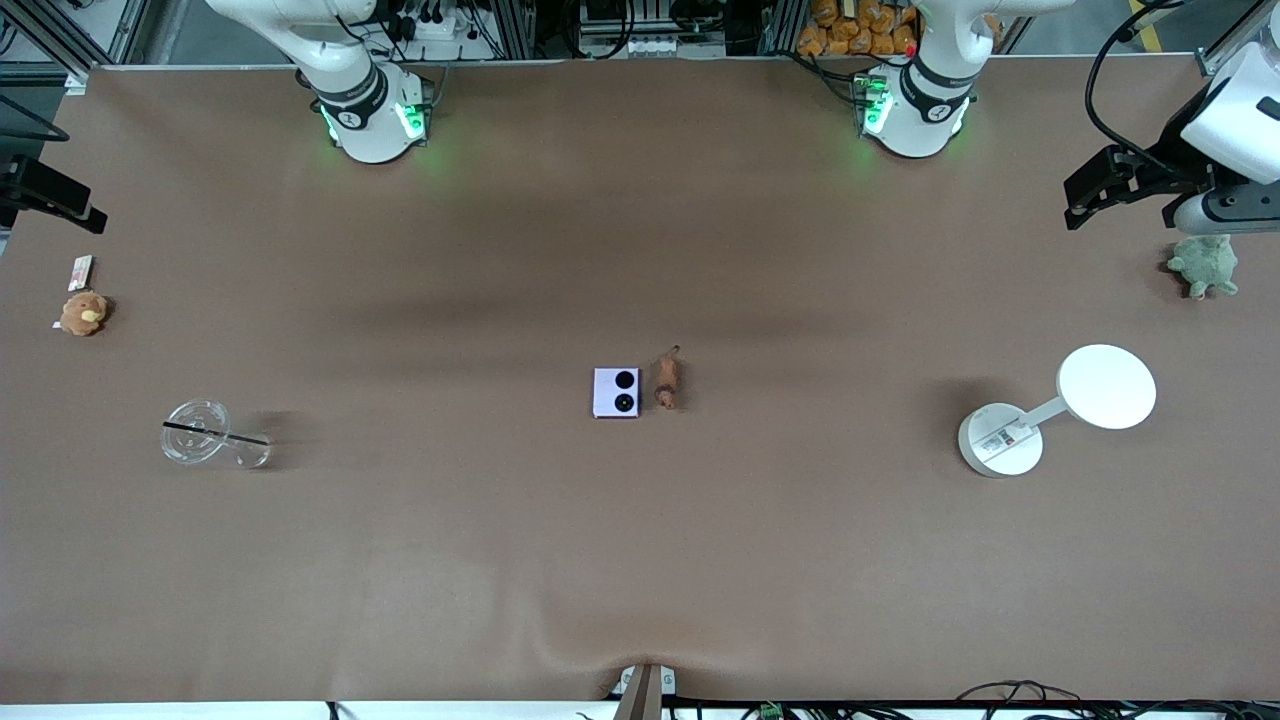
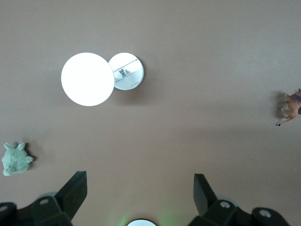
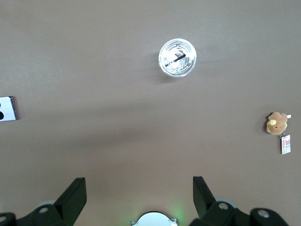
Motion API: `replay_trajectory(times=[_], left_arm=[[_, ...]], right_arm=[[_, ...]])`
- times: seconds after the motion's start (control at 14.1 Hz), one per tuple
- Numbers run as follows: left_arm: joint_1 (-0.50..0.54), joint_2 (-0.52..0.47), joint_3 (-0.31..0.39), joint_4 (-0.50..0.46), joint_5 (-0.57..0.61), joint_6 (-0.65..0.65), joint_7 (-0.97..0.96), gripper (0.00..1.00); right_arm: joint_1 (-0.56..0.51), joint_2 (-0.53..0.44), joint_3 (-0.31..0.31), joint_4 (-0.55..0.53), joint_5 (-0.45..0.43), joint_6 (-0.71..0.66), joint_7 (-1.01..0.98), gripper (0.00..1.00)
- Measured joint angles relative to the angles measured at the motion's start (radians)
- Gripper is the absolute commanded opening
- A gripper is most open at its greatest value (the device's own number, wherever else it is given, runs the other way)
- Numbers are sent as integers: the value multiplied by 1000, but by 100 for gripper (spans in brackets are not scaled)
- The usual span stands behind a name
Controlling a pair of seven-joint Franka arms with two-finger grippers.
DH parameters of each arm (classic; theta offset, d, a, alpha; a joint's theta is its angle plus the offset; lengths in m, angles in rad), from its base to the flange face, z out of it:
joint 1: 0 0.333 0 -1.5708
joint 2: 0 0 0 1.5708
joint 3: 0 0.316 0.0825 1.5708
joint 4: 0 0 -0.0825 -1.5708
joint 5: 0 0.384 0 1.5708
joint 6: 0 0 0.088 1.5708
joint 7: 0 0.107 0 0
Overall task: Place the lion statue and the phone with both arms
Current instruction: 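Move both grippers out from rest toward the lion and phone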
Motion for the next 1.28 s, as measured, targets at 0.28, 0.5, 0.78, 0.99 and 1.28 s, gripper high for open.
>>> replay_trajectory(times=[0.28,0.5,0.78,0.99,1.28], left_arm=[[0,0,1,0,0,0,0,100],[1,0,2,0,0,0,0,100],[1,5,4,0,0,-1,2,100],[0,21,3,0,0,-1,2,100],[-6,43,-7,0,-1,0,2,100]], right_arm=[[0,0,1,0,1,0,0,100],[0,0,1,0,1,0,0,100],[2,2,2,0,3,0,0,100],[18,13,7,-1,4,1,0,100],[28,72,8,-3,4,12,0,100]])
